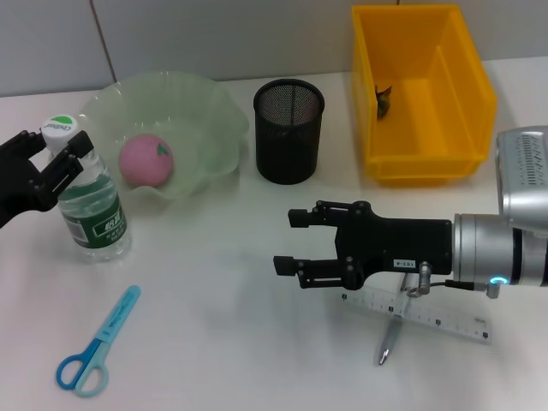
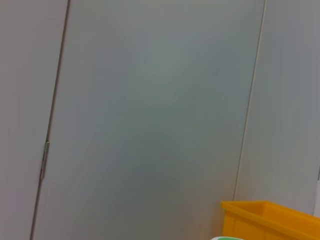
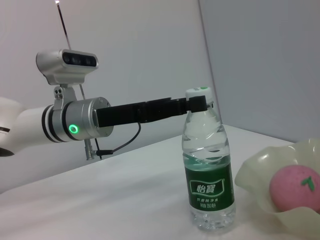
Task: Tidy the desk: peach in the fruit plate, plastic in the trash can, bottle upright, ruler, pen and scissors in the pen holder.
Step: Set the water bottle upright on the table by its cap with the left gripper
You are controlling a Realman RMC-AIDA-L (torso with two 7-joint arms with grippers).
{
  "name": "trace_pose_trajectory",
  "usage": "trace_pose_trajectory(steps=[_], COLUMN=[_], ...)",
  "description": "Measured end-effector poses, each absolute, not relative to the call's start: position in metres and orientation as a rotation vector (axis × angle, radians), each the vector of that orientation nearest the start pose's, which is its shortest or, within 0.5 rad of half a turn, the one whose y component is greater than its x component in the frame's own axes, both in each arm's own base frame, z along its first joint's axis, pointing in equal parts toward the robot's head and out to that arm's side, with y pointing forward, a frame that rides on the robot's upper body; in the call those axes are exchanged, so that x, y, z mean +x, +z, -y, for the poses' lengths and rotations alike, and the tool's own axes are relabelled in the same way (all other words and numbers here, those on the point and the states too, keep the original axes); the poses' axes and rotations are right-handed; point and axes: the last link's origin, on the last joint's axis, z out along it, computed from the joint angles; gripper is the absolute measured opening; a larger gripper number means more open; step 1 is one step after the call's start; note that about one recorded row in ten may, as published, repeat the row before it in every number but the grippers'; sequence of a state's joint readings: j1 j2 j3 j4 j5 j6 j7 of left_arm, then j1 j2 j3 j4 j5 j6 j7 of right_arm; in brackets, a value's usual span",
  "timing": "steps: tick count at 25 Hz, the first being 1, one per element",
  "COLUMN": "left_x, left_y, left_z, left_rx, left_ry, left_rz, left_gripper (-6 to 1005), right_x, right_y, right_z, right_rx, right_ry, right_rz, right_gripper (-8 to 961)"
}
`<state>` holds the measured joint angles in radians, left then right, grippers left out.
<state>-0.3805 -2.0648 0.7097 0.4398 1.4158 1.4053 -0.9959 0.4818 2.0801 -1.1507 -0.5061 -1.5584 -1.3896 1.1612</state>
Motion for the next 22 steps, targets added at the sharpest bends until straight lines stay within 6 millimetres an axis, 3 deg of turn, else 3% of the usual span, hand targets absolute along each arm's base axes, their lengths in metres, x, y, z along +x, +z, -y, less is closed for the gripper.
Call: trace_pose_trajectory(steps=[22], left_x=[-0.3052], left_y=[0.0206], left_z=[-0.3211], left_rx=[-2.13], left_ry=[-0.979], left_rz=[0.576], left_gripper=[519], right_x=[0.2455], right_y=[-0.056], right_z=[-0.3136], right_rx=[-2.76], right_ry=[0.807], right_rz=[-0.475], right_gripper=[765])
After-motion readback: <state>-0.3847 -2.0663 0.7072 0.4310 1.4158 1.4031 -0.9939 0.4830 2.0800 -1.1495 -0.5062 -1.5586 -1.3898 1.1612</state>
